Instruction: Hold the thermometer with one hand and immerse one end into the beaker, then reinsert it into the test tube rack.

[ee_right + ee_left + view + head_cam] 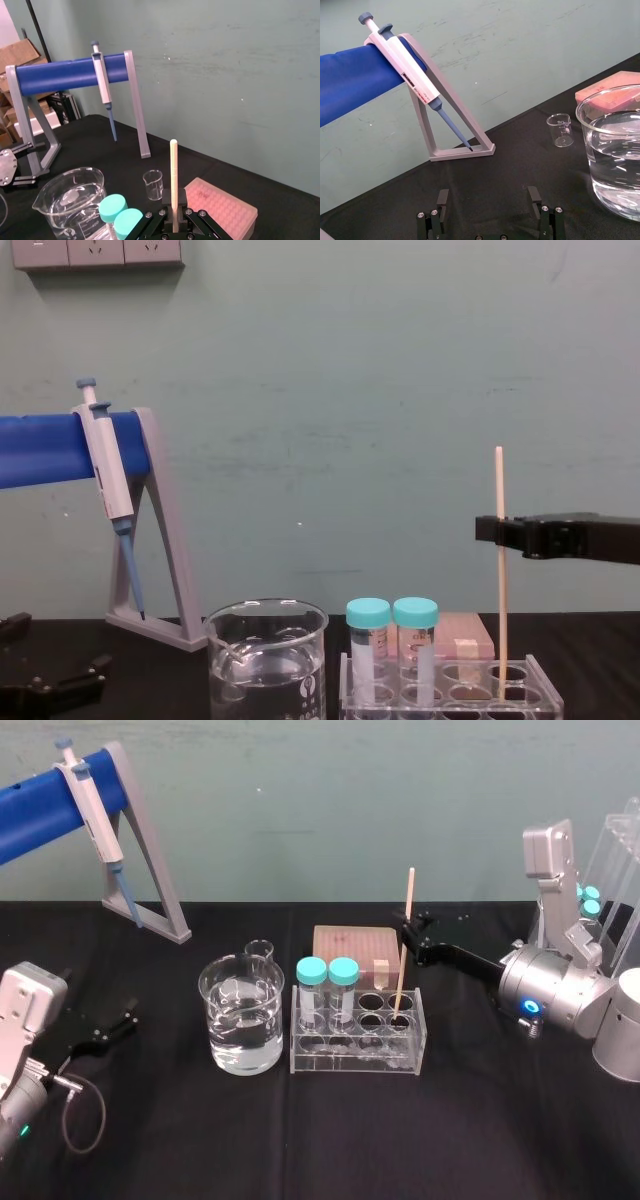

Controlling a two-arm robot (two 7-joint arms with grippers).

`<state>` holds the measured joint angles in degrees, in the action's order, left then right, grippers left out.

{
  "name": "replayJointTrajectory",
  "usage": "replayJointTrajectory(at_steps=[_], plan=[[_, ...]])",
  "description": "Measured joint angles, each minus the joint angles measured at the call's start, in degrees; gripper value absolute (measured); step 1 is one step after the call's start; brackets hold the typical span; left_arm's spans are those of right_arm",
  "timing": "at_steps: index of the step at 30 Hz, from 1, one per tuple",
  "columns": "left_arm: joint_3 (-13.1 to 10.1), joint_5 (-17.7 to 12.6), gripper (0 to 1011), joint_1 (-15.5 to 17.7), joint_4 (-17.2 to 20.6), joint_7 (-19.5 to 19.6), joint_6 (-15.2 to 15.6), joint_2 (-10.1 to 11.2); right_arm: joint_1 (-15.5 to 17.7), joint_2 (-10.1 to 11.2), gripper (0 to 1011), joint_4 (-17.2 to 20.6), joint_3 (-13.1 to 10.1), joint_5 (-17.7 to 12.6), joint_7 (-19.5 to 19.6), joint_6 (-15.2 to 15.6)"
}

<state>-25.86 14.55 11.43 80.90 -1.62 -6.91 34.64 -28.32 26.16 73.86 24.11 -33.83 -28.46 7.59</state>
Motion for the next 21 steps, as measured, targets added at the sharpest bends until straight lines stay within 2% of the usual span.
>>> replayJointTrajectory(at_steps=[21], plan=[[0.0, 0.0, 1004, 0.0, 0.0, 0.0, 0.0, 0.0, 1.3, -0.3, 54, -1.6, -0.3, 1.6, 0.1, -0.7]])
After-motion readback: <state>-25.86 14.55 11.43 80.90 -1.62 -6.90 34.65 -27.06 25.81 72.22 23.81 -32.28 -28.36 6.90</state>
